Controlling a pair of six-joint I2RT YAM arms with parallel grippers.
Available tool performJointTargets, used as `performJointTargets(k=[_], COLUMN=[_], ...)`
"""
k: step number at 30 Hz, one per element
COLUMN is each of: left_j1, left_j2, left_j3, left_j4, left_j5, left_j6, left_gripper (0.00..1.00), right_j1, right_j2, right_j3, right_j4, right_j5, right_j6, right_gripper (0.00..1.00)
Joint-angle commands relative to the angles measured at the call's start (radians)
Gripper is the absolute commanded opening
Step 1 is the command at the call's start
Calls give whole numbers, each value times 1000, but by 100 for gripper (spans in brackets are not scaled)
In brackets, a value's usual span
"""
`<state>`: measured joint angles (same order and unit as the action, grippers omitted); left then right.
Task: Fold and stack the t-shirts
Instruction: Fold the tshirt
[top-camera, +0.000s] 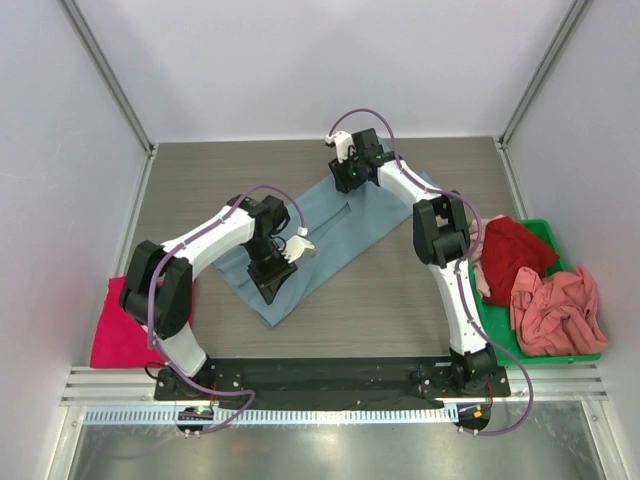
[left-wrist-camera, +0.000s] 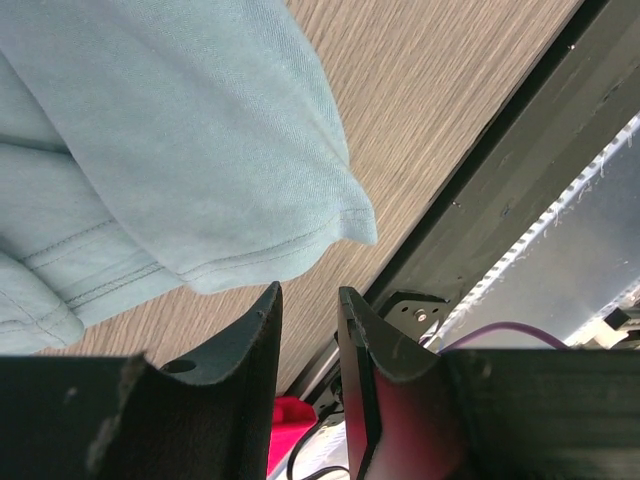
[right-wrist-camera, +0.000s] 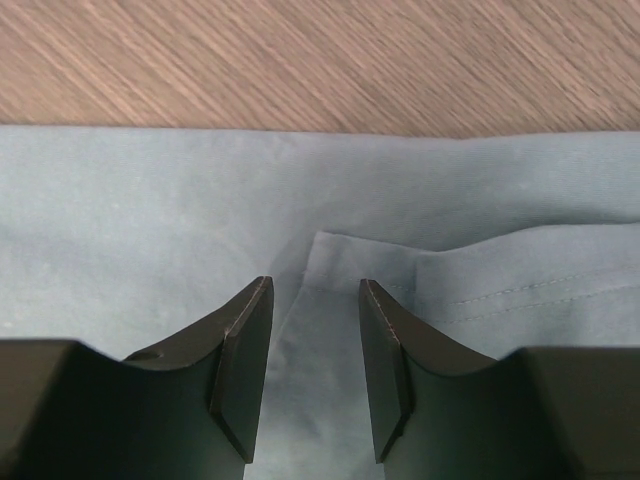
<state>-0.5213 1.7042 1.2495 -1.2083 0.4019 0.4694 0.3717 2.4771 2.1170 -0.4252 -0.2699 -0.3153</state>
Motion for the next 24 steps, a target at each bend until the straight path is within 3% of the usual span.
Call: performJointTargets(k=[1, 5, 7, 12, 24], left_j1=[3, 9, 9, 10, 10], left_j2=[-40, -37, -35, -23, -6], left_j3=[-5, -9, -7, -5, 21], left_j4=[12, 23, 29, 36, 36], left_j5=[15, 18, 20, 23, 17], left_j6=[-12, -14, -14, -15, -3], left_gripper=[30, 30, 30, 30, 30], right_j1=[9, 13, 15, 22, 82], right_j2=[16, 23, 25, 0, -159], right_j3=[47, 43, 43, 43, -58], right_j4=[20, 22, 22, 25, 40], right_j5=[41, 51, 52, 58, 54], right_j6=[-1, -11, -16, -19, -83], right_gripper=[45, 42, 30, 14, 13])
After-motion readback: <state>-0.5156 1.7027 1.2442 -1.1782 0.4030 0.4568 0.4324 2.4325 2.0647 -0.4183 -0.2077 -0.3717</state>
